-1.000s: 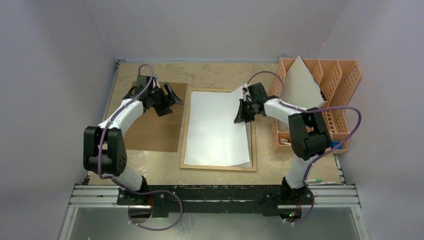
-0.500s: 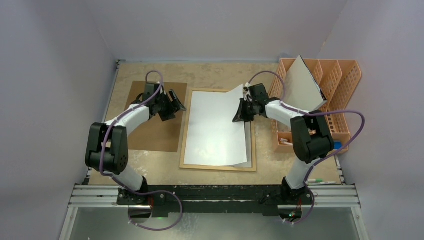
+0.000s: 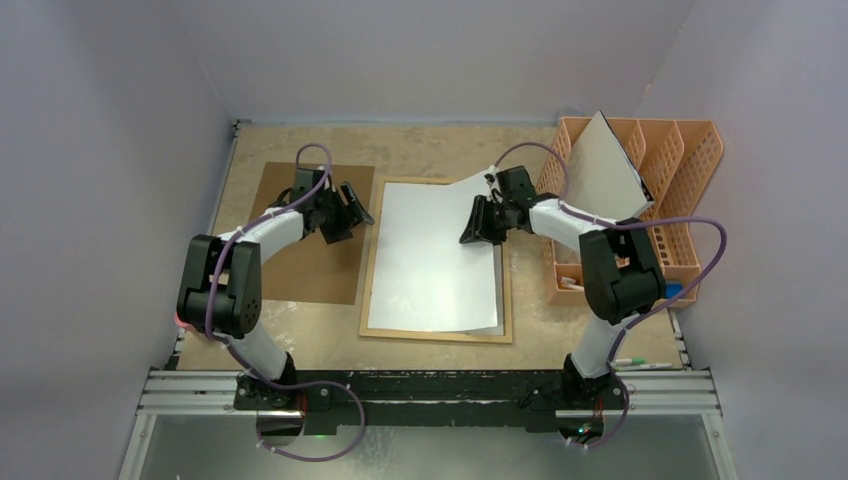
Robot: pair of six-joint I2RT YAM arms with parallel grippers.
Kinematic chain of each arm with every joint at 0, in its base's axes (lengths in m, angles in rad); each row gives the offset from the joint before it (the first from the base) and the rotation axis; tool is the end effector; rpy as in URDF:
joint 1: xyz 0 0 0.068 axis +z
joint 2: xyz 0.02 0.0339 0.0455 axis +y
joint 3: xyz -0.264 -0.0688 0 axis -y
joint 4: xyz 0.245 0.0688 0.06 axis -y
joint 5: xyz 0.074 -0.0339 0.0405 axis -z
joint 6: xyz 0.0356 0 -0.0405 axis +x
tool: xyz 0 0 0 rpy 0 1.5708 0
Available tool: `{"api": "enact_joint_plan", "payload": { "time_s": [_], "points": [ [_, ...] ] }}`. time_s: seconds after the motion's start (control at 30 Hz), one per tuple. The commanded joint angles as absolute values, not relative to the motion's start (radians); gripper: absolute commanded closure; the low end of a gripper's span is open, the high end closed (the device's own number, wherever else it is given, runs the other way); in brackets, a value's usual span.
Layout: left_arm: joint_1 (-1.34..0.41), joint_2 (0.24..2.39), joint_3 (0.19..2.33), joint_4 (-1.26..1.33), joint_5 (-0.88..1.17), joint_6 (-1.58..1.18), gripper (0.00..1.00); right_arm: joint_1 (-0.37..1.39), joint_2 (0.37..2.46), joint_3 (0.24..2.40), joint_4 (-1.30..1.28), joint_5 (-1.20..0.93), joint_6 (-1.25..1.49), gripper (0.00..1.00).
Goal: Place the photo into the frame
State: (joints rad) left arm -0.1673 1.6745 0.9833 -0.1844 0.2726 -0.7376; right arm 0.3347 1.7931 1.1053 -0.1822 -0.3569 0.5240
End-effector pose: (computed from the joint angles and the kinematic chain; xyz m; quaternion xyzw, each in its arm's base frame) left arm 0.3373 -0.0667 0.1830 -0.2176 0.9069 -0.2624 0.2477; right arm 0.3499 0.1349 0.1798 0.0267 0.9259 0.2922 0.2378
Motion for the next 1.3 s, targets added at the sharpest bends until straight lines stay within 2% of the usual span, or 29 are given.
{"api": "enact_joint_plan", "payload": {
  "time_s": [0.0, 0.1, 0.17, 0.4, 0.67, 0.77, 1.07, 1.27],
  "points": [
    [-0.175, 1.672, 1.0, -0.164, 0.241, -0.701, 0.33, 0.331, 1.77, 1.149, -0.224, -0.33, 0.52, 0.57],
    [-0.175, 1.671, 1.008, -0.179, 0.227, -0.687, 0.32, 0.33, 1.744, 1.141, -0.253, -0.309, 0.514, 0.45],
    [-0.175, 1.671, 1.008, -0.186, 0.22, -0.682, 0.32, 0.33, 1.73, 1.143, -0.272, -0.28, 0.509, 0.4],
    [-0.175, 1.669, 1.008, -0.195, 0.215, -0.675, 0.32, 0.331, 1.687, 1.15, -0.344, -0.167, 0.493, 0.35],
    [-0.175, 1.675, 1.003, -0.195, 0.221, -0.67, 0.32, 0.329, 1.61, 1.187, -0.434, 0.102, 0.468, 0.29],
    [-0.175, 1.689, 1.001, -0.198, 0.235, -0.665, 0.32, 0.329, 1.6, 1.175, -0.431, 0.129, 0.46, 0.27],
    [-0.183, 1.718, 0.997, -0.186, 0.299, -0.646, 0.32, 0.329, 1.6, 1.089, -0.356, 0.151, 0.493, 0.13],
    [-0.195, 1.747, 1.002, -0.185, 0.308, -0.648, 0.32, 0.332, 1.641, 1.075, -0.313, 0.119, 0.479, 0.12]
  ]
}}
